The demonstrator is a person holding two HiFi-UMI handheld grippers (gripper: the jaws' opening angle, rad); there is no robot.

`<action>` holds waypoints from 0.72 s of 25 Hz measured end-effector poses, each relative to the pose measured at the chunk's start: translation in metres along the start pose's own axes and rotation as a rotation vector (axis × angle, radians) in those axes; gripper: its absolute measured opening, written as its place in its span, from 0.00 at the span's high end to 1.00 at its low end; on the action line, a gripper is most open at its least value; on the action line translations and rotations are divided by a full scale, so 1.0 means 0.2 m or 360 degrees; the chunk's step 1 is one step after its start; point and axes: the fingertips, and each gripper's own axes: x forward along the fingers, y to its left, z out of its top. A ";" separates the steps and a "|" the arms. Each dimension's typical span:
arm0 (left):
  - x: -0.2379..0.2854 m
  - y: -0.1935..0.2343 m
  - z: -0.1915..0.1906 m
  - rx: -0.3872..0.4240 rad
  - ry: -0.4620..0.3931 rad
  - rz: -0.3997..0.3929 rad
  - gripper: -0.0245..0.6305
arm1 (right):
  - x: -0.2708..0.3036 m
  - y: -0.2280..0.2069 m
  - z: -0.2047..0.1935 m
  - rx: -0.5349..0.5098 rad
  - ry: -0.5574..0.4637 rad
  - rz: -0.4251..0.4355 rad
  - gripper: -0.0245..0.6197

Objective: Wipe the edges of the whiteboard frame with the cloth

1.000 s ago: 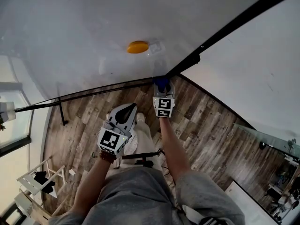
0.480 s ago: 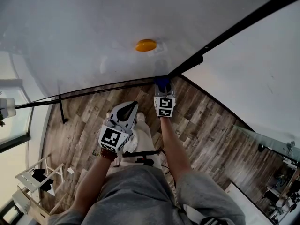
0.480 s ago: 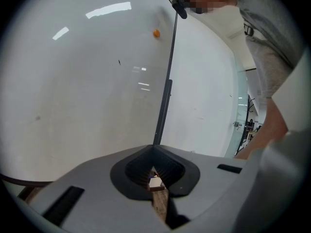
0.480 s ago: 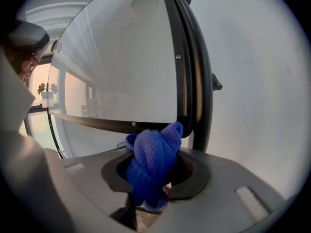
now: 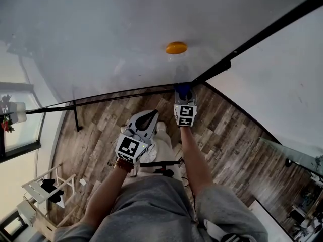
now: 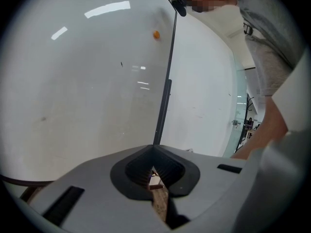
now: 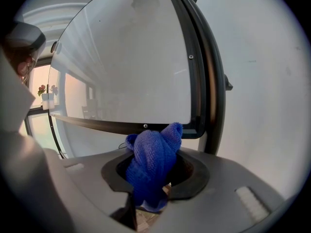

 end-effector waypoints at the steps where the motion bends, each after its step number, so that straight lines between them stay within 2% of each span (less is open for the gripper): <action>1: 0.00 0.01 0.00 0.0001 0.0004 0.0001 0.95 | 0.00 0.01 0.00 -0.0002 0.0003 0.0007 0.75; 18: -0.08 0.15 0.00 -0.0046 -0.0039 0.0047 0.95 | 0.04 0.16 0.01 0.0005 0.0031 0.0026 0.75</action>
